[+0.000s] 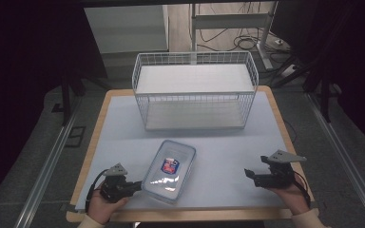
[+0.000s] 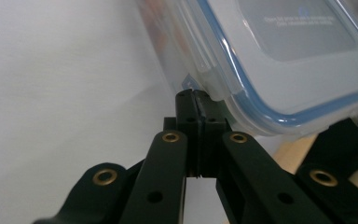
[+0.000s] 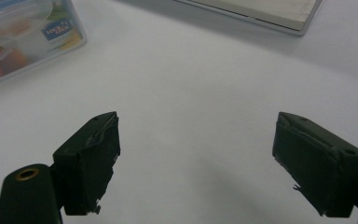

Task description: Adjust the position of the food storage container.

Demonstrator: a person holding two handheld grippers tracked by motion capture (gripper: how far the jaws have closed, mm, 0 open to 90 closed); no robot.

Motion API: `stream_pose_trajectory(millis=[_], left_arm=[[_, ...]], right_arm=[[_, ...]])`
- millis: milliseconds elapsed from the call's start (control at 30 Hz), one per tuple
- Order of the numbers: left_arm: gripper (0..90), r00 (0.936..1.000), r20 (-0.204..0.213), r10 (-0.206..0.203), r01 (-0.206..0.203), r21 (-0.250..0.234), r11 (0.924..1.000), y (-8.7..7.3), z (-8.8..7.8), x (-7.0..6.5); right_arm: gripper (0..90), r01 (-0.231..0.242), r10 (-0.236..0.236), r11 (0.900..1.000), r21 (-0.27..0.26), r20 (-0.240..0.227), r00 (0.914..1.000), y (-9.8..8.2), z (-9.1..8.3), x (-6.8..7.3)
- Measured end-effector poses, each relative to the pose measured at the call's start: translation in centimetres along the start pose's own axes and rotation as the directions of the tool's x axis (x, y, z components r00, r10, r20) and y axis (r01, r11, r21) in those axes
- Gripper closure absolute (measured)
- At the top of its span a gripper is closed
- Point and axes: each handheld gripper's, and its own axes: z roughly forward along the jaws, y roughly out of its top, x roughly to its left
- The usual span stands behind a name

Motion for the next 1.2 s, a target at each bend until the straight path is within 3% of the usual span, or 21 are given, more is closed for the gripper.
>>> stream_pose_trajectory(millis=[233,567,667,733,767,800,833,867,967,1100,1200], left_arm=[[90.0,0.9996,0.021,0.017,-0.018,0.031,0.9994,0.1,1.2,-2.0],[89.9,0.9987,0.044,0.025,-0.028,0.066,0.9975,0.8,2.8,-3.4],[89.9,0.9978,0.066,0.004,-0.008,0.068,0.9976,1.2,3.5,-3.9],[89.9,0.9968,0.08,0.003,-0.009,0.068,0.9976,1.7,4.0,-4.3],[89.9,0.9967,0.081,0.006,-0.012,0.071,0.9974,1.9,4.2,-4.5],[89.9,0.9965,0.082,0.01,-0.017,0.078,0.9968,2.0,4.5,-4.7],[89.9,0.9965,0.082,0.01,-0.017,0.078,0.9968,2.0,4.5,-4.7],[89.9,0.9962,0.085,0.019,-0.027,0.091,0.9955,2.1,4.8,-4.9],[89.9,0.9963,0.085,0.016,-0.024,0.092,0.9955,2.1,4.9,-5.0],[89.9,0.9942,0.101,0.037,-0.047,0.099,0.9939,2.1,5.3,-5.9],[89.9,0.9919,0.12,0.043,-0.054,0.097,0.9938,2.1,5.6,-6.5]], right_arm=[[15.0,0.001,-0.001,1.0,0.001,-0.007,1.0,0.0,0.1,0.1],[15.0,0.001,-0.001,1.0,0.004,-0.012,0.9999,0.0,0.2,0.2],[15.0,-0.007,0.007,1.0,0.002,-0.017,0.9998,0.0,0.2,0.4],[15.1,-0.028,0.028,1.0,0.007,-0.081,0.9963,0.2,0.4,1.1],[15.5,-0.015,0.017,1.0,0.014,-0.117,0.993,0.4,0.5,1.9],[15.8,0.015,-0.012,1.0,0.019,-0.138,0.9903,0.6,0.6,2.7],[15.8,0.015,-0.012,1.0,0.019,-0.138,0.9903,0.6,0.6,2.7],[15.8,0.069,-0.064,0.997,0.024,-0.168,0.9837,1.0,0.8,4.3],[15.8,0.078,-0.074,0.997,0.019,-0.164,0.9837,1.2,0.7,4.6],[16.1,0.014,-0.011,1.0,0.026,-0.111,0.9937,0.7,0.5,3.1],[16.3,-0.011,0.013,1.0,0.023,-0.087,0.9962,0.6,0.3,2.3]])
